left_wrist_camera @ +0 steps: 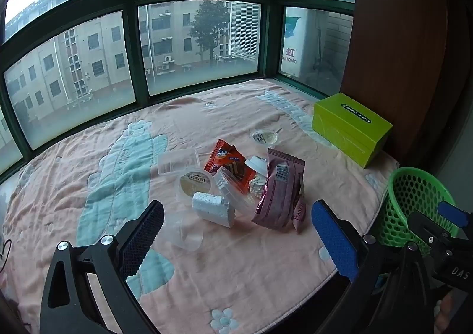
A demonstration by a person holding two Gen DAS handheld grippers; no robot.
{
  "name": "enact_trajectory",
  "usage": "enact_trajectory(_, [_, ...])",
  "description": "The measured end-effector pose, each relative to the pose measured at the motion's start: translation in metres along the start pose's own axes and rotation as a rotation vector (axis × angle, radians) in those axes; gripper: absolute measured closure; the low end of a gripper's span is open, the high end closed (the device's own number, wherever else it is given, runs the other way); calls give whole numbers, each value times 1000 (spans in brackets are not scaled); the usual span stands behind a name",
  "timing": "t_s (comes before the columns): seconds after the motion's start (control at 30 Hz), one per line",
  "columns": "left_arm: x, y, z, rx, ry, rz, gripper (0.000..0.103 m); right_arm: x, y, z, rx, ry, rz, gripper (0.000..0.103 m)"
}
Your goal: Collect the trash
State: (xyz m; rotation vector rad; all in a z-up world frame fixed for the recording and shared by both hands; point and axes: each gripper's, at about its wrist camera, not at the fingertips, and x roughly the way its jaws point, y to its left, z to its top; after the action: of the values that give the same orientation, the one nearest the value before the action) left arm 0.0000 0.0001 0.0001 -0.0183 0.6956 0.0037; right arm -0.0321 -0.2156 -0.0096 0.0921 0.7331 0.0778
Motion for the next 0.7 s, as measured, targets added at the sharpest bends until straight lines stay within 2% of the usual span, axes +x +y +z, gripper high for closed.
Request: enact_trajectory(0.7, [4, 5, 0, -15, 10, 1, 6, 0, 1, 0, -2, 6, 0, 5])
